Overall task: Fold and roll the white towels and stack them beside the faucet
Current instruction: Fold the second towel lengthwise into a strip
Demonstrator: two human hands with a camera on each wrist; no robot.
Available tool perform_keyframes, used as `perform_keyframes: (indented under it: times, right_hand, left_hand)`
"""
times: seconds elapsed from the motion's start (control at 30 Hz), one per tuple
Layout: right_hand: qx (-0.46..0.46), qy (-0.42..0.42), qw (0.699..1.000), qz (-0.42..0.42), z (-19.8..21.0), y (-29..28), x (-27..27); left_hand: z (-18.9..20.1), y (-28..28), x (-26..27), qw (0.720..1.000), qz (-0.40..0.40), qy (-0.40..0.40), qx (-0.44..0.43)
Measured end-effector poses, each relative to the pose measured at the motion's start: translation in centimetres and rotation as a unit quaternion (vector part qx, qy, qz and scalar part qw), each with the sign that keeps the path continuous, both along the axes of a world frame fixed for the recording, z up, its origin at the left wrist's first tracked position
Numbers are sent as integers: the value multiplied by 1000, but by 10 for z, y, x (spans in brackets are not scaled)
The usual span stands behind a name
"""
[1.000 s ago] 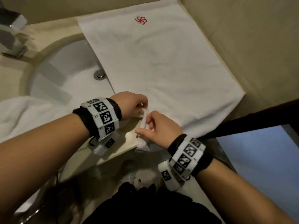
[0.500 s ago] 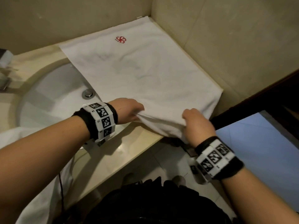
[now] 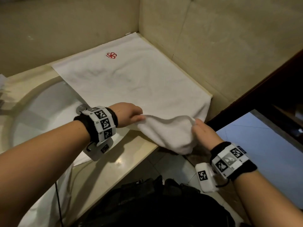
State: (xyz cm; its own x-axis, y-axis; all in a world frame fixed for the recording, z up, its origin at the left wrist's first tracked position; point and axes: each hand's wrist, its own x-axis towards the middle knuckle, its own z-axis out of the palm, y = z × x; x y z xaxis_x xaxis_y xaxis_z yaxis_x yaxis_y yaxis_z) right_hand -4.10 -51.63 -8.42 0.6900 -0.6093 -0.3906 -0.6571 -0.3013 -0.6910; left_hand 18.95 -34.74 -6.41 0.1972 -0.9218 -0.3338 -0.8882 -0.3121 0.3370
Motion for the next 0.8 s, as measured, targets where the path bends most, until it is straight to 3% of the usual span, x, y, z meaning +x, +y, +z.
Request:
perform_keyframes:
  times: [0.07,0.23,0.47,0.7,0.8]
  right_hand:
    - [-78,59,991,93,-2,7,10]
    - [-179,11,961,210,-1,37,52]
    - [-142,119,926,330,13,20,55]
    - [-176,15,941,287,40,12,15]
    - [-183,34,947,262,47,6,-1]
  left_hand:
    - [4,-5,-4,1000,-17,-8,2]
    - [10,-14,-16,997,-72,-9,-14]
    - [8,0,-15,998,-60,-28,-9]
    - [-13,14,2,993,-22,-80,89]
    - [-17,20,21,993,30,-63,91]
